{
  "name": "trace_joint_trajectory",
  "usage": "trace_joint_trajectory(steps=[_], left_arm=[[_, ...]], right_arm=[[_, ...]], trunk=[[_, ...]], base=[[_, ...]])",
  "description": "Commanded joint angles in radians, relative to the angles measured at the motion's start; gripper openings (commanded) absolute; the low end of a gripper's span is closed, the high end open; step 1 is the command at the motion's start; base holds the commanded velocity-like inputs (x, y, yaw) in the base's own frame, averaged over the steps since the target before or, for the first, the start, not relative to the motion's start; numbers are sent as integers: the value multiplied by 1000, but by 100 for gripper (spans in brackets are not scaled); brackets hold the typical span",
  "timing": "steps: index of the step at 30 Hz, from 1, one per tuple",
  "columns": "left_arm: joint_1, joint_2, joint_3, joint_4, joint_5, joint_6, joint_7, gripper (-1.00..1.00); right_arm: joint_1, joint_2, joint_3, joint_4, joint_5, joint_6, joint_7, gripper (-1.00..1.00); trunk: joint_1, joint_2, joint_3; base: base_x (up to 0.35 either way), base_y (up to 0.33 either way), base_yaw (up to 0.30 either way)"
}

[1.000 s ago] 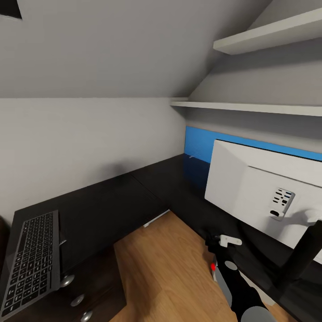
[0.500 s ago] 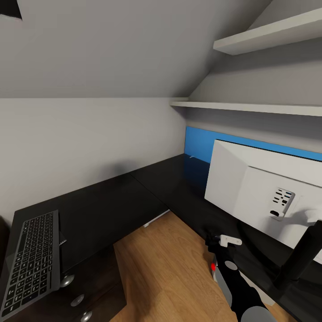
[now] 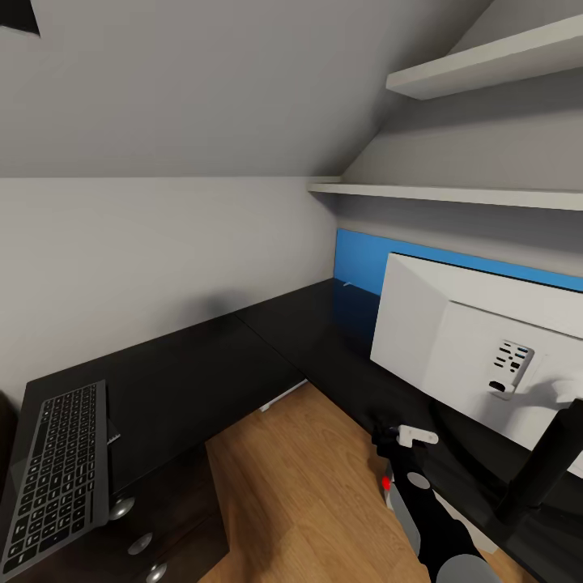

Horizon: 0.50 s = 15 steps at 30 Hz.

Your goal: In the bedroom, organize the workspace by keeping the computer under the desk, ensuring the monitor is on the desk, placing the keyboard on the desk next to the monitor, placing the mouse on the desk next to the keyboard, moving the folder from the swivel chair onto the desk next to the mouse, stacking the notebook on top of the folder with the pen on top of the notebook, and positioning the swivel chair next to the desk.

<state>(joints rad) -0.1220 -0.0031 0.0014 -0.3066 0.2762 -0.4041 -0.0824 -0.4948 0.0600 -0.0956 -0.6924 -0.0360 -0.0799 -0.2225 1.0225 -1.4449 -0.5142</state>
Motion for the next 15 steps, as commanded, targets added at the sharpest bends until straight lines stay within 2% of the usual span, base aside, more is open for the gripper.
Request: trace_joint_trajectory(steps=[1, 15], left_arm=[[-1, 0, 0, 1, 11, -2, -8, 100], [-1, 0, 0, 1, 11, -2, -8, 100]], right_arm=[[-1, 1, -2, 1, -4, -5, 0, 100], [-1, 0, -15, 2, -4, -5, 0, 100]], trunk=[[0, -1, -1], [0, -1, -1]], base=[[0, 0, 0], [0, 0, 0]])
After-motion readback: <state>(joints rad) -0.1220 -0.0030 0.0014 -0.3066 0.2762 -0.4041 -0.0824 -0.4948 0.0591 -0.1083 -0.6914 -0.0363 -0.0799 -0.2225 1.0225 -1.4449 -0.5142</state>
